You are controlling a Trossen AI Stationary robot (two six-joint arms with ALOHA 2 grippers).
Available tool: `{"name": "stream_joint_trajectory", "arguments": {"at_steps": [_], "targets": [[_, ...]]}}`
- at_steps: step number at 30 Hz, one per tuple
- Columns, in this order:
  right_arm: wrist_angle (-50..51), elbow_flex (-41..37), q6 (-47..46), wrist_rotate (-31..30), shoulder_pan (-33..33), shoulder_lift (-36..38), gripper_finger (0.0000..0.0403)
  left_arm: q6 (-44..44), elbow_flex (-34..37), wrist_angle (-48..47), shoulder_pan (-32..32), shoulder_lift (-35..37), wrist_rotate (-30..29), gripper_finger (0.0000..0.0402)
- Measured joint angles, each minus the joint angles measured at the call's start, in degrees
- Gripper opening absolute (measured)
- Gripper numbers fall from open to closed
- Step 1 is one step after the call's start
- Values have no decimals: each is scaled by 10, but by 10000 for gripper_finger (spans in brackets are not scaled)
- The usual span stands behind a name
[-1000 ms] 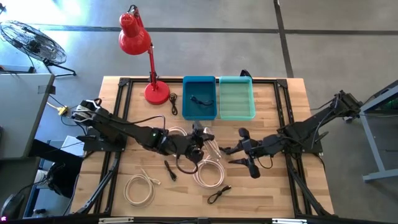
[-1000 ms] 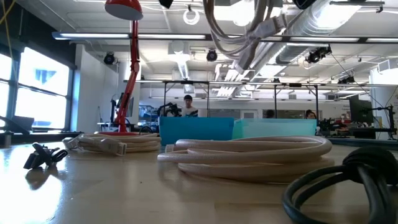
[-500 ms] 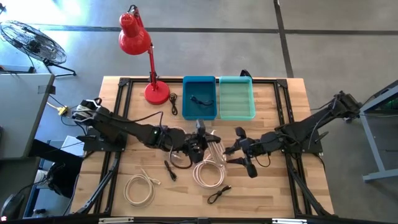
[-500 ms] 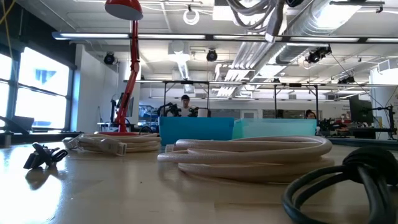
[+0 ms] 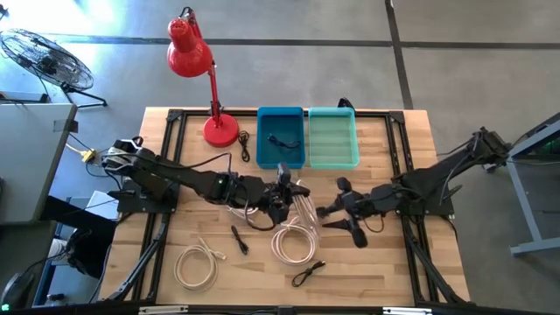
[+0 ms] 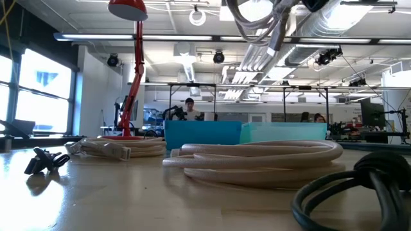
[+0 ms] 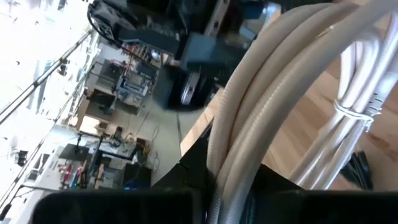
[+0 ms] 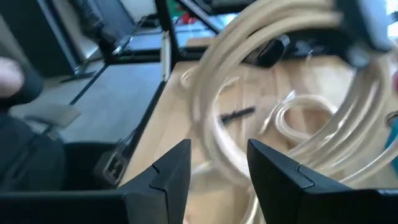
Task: Pick & Place USB Port
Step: Put the brown HDMI cable into the green bin
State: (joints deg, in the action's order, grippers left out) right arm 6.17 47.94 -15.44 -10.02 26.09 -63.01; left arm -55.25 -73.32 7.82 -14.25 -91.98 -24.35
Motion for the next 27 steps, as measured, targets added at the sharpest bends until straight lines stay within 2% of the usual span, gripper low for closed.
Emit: {"name": "stream_joint_trajectory", "arguments": {"at_steps": [7, 12, 16, 21, 27], "targets": [[7, 0, -11, 47, 0, 13, 150, 2, 0, -12, 0, 0, 2, 23], [4, 0, -10, 56, 0, 0, 164, 9, 0, -12, 0, 0, 6, 23], [-15, 0, -5, 39, -3, -26, 184, 11, 0, -11, 0, 0, 6, 23], [-64, 0, 5, 39, -21, -63, 206, 14, 0, -10, 0, 0, 7, 23], [-165, 0, 25, 94, -34, -89, 222, 15, 0, -10, 0, 0, 10, 23]]}}
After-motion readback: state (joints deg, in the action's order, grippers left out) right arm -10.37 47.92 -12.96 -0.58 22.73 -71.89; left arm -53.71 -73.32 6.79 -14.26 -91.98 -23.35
